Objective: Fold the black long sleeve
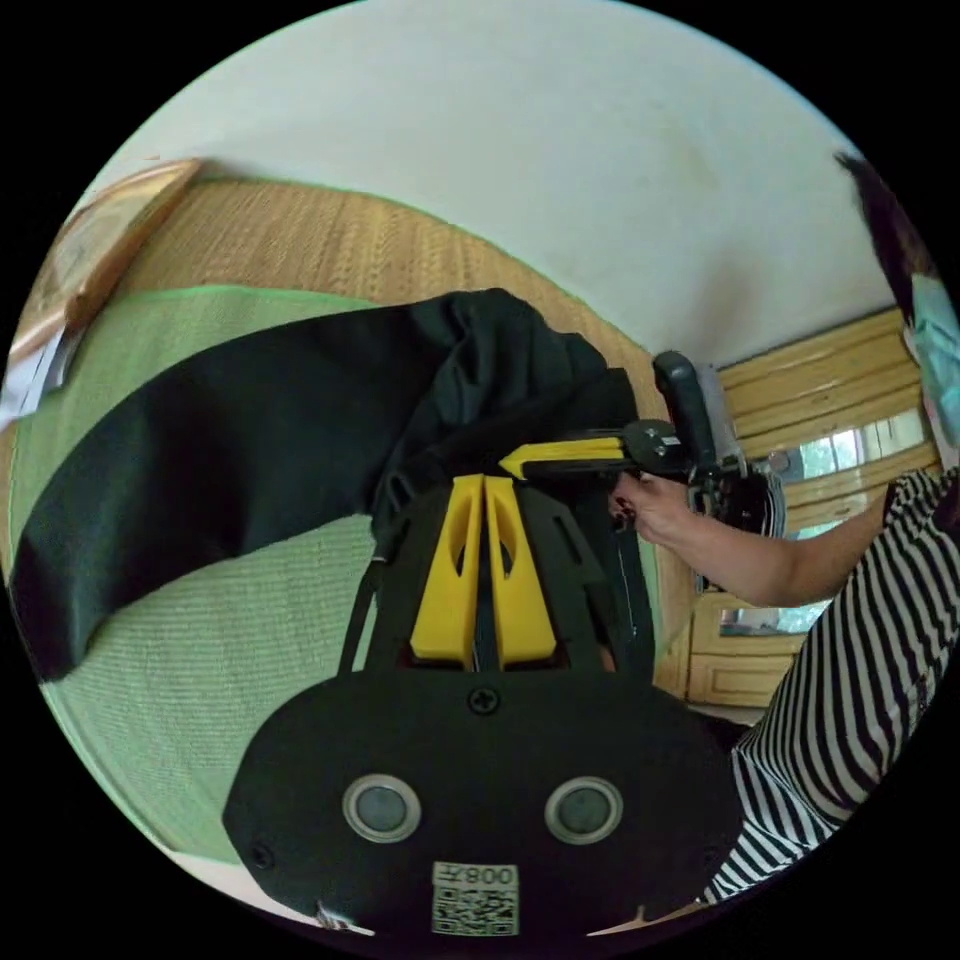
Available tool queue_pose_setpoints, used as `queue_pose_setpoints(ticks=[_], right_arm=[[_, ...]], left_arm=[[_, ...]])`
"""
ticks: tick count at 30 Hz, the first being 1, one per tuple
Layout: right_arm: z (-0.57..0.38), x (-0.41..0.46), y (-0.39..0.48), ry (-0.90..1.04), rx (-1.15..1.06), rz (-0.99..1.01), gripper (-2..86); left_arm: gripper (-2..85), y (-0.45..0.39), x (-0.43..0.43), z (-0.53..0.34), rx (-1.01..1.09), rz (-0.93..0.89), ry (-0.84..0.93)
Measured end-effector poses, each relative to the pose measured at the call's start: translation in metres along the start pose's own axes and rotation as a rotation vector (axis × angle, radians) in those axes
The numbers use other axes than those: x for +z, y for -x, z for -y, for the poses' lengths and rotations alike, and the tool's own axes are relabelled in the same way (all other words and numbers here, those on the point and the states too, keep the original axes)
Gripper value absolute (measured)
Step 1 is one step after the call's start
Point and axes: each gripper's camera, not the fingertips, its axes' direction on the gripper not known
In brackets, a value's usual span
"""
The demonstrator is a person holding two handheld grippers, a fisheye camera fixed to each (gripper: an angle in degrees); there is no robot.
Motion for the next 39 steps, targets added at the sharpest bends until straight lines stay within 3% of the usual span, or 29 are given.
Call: queue_pose_setpoints(ticks=[5, 8, 10, 15, 19, 24, 27, 29, 34, 39], right_arm=[[0.019, 0.028, 0.014, 0.048, -0.031, -0.065, 0.1], [0.019, 0.018, 0.005, 0.046, -0.031, 0.043, 0.1], [-0.001, -0.012, -0.012, -0.072, 0.044, 0.096, 0.1], [-0.071, -0.062, -0.062, -0.23, 0.335, -0.112, 0.1], [-0.108, -0.039, -0.11, -0.133, 0.546, -0.106, 0.1], [-0.107, -0.029, -0.104, -0.162, 0.549, -0.049, 0.0], [-0.11, -0.037, -0.098, -0.247, 0.558, -0.07, 0.0], [-0.116, -0.038, -0.102, -0.283, 0.584, -0.08, 0.0], [-0.127, -0.023, -0.122, -0.287, 0.644, -0.054, 0.0], [-0.122, -0.008, -0.125, -0.297, 0.67, -0.028, 0.0]], left_arm=[[0.2, 0.021, 0.066, 0.008, -0.051, 0.105, 0.265], [0.1, 0.029, 0.058, 0.001, -0.067, 0.048, 0.221], [0.1, 0.025, 0.049, -0.004, -0.046, 0.08, 0.207], [0.1, 0.008, 0.027, -0.006, 0.055, 0.151, 0.14], [0.1, 0.012, 0.037, -0.003, 0.044, 0.165, 0.21], [0.1, 0.0, 0.01, -0.014, 0.082, 0.082, -0.02], [0.1, -0.016, 0.015, -0.007, 0.134, -0.105, -0.058], [0.1, -0.033, 0.041, 0.011, 0.224, -0.229, -0.014], [0.0, -0.064, 0.106, 0.051, 0.348, -0.302, 0.078], [0.1, -0.053, 0.165, 0.063, 0.323, -0.113, 0.283]])
